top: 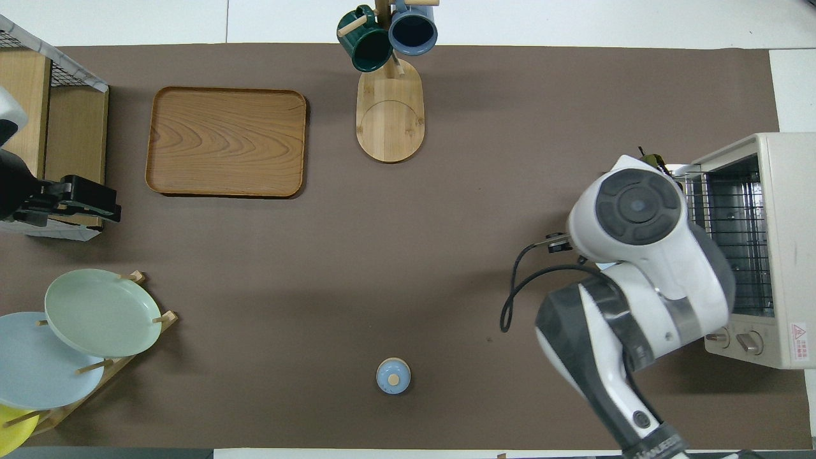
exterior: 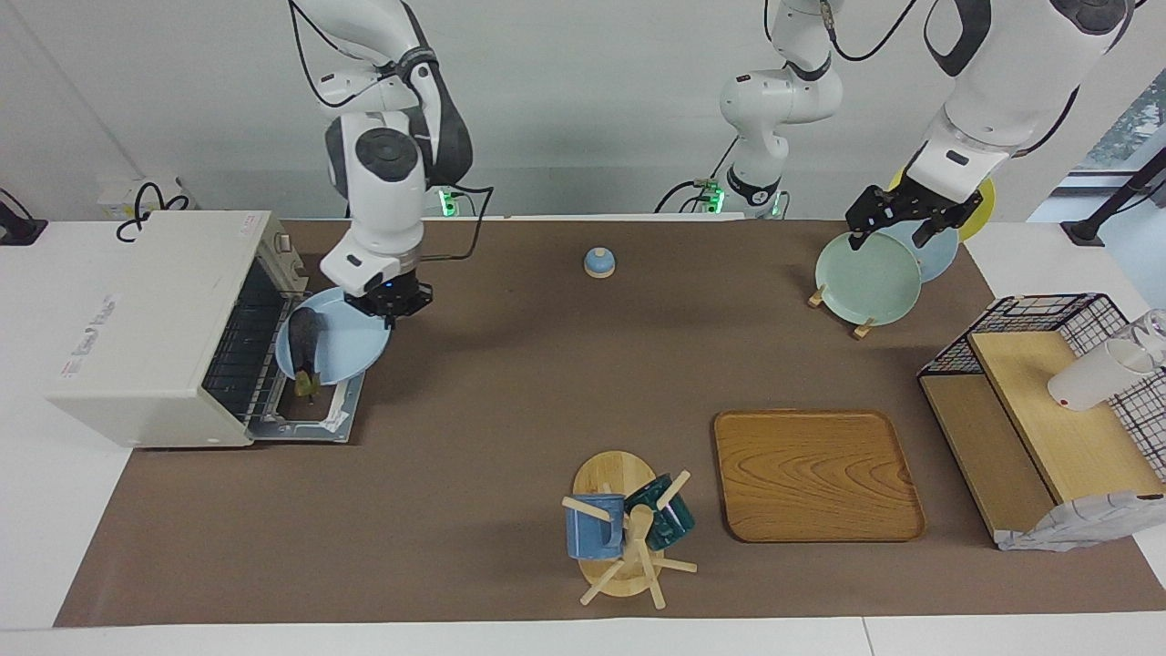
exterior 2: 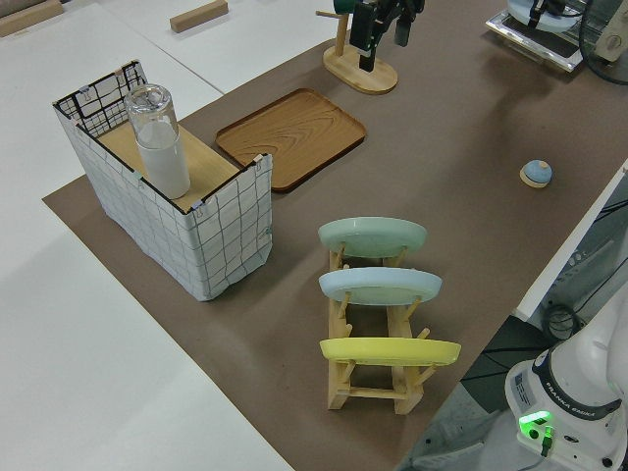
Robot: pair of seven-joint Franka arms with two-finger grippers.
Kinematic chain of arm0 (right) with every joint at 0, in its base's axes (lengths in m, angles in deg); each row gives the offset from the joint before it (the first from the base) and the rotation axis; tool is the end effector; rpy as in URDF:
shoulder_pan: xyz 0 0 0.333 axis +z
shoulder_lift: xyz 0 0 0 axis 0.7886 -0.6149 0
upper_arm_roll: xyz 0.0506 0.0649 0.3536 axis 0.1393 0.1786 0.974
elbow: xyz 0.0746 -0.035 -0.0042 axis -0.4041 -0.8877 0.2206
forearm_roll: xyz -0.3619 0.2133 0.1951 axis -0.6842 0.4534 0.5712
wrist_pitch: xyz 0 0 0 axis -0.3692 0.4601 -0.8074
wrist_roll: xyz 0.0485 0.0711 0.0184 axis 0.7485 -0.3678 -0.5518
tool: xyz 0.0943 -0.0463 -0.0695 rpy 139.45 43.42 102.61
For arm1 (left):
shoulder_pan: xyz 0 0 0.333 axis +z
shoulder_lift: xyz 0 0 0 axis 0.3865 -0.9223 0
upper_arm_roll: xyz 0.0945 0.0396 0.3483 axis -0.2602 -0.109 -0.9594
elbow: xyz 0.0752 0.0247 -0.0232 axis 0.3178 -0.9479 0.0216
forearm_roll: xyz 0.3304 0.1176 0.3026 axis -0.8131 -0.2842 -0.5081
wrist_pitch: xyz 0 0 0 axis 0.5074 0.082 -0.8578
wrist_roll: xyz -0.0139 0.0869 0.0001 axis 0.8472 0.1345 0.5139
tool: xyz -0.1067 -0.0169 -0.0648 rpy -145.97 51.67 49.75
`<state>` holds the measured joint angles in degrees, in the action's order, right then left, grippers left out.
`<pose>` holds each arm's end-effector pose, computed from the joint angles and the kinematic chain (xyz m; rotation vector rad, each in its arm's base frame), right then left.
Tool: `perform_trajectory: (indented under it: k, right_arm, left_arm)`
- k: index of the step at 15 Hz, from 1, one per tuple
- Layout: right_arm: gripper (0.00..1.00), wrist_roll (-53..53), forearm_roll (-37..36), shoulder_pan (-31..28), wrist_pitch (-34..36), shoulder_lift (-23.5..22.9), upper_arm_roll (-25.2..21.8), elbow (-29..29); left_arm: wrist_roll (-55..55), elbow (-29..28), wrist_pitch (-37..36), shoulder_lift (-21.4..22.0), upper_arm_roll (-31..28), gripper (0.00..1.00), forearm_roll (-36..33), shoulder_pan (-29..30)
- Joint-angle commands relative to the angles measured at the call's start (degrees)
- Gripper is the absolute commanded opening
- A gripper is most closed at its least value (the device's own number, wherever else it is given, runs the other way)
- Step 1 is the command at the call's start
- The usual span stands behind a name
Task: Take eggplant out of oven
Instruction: 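Pull the plate with eggplant out of the oven with the right gripper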
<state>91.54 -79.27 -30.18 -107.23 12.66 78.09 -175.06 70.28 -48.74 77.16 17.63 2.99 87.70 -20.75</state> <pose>0.5640 0.2175 0.4215 2.8815 0.2073 0.0189 0.6059 -0.0613 0.6426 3.1233 -0.0367 -0.1292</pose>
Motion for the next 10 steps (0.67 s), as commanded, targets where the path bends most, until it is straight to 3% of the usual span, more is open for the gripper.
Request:
perform_trajectory:
  k: [1,4,7,8,10]
  right_arm:
    - [0.00,12.9,-0.5,6.8,1.7,-6.5,-0.1,6.9]
    - [0.00,18.2,-0.2,13.4,3.2,-12.6,-0.1,14.4]
    - [0.00,29.0,-0.1,20.6,7.2,-26.6,-0.1,30.8]
    - [0.00,30.9,-0.1,21.1,6.5,-29.1,0.0,33.8]
    - [0.00,31.2,1.5,21.2,3.2,-29.6,1.5,33.8]
  left_arm:
    - [-0.8,-0.5,1.1,0.8,-0.3,1.00,0.6,0.7]
    - [-0.8,-1.0,1.7,0.9,-0.3,1.00,0.6,0.7]
    - [-0.8,-1.0,2.2,0.8,-0.3,1.00,0.8,0.7]
    - [-0.7,-1.0,2.2,0.8,-0.3,1.00,1.6,0.7]
    - [-0.6,-0.6,2.5,0.6,-0.3,1.00,2.3,0.7]
